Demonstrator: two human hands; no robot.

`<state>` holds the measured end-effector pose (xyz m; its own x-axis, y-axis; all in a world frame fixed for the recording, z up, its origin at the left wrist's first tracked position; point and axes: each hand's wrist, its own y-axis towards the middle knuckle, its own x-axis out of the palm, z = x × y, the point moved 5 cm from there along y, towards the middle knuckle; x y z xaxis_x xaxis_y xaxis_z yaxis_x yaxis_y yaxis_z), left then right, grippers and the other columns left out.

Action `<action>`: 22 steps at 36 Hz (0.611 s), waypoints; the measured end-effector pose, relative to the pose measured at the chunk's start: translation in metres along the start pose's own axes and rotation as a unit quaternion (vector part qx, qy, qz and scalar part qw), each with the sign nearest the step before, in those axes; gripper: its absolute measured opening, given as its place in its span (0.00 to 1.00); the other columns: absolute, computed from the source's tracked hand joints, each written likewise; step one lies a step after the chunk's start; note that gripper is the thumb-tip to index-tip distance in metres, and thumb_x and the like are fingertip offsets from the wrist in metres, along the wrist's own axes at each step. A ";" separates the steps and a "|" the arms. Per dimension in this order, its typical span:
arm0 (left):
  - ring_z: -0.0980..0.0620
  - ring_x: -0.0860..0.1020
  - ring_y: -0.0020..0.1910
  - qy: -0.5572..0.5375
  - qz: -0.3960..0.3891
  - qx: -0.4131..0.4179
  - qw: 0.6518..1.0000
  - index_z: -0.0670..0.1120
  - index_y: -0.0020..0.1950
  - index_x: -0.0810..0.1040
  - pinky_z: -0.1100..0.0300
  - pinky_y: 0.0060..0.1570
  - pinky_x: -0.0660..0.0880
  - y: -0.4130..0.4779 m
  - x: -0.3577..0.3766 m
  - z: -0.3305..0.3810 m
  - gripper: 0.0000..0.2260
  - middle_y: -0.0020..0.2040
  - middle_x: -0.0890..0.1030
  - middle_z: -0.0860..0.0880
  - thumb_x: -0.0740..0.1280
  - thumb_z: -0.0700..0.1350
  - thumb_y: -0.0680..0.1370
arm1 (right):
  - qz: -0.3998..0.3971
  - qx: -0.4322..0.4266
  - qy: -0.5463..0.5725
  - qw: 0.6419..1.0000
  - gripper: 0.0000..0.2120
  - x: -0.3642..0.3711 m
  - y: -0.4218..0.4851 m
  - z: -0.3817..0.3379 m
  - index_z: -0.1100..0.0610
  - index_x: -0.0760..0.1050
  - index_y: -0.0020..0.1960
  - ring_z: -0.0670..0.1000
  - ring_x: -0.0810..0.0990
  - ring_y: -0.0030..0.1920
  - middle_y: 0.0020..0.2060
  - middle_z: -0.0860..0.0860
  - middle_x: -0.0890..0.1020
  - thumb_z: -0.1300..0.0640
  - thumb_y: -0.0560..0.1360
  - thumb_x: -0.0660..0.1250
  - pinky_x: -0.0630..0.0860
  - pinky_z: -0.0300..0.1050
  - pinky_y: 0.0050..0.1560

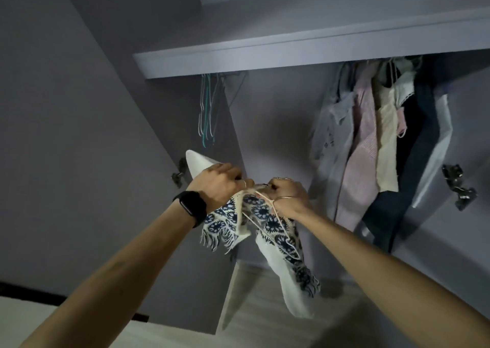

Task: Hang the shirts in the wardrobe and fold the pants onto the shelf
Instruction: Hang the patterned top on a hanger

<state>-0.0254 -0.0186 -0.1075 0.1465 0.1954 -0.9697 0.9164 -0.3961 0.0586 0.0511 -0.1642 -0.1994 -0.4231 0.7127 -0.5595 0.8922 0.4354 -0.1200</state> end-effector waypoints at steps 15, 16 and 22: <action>0.45 0.74 0.62 0.006 0.008 -0.096 0.995 0.57 0.74 0.69 0.51 0.58 0.71 0.005 -0.006 -0.010 0.21 0.62 0.76 0.50 0.58 0.41 0.83 | 0.150 -0.137 -0.399 0.894 0.30 -0.033 -0.006 0.004 0.57 0.55 0.76 0.62 0.84 0.41 0.45 0.57 0.83 0.45 0.81 0.61 0.74 0.51 0.39; 0.45 0.75 0.62 -0.002 0.010 -0.109 0.994 0.58 0.73 0.70 0.51 0.56 0.72 0.004 -0.007 -0.013 0.20 0.61 0.76 0.50 0.58 0.41 0.83 | 0.147 -0.129 -0.401 0.895 0.30 -0.039 -0.007 0.006 0.57 0.57 0.76 0.63 0.84 0.43 0.49 0.57 0.82 0.46 0.80 0.63 0.76 0.52 0.41; 0.43 0.80 0.56 -0.035 0.013 -0.203 0.978 0.60 0.69 0.72 0.52 0.44 0.74 -0.006 -0.009 -0.038 0.15 0.60 0.77 0.52 0.58 0.47 0.84 | 0.103 -0.036 -0.365 0.925 0.19 -0.070 -0.003 0.029 0.58 0.68 0.64 0.62 0.81 0.52 0.56 0.58 0.78 0.55 0.76 0.69 0.74 0.49 0.43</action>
<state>-0.0183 0.0161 -0.0898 0.1581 0.1220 -0.9798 0.9873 -0.0078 0.1584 0.0822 -0.2314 -0.1839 -0.0026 0.2347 -0.9721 0.9178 0.3866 0.0909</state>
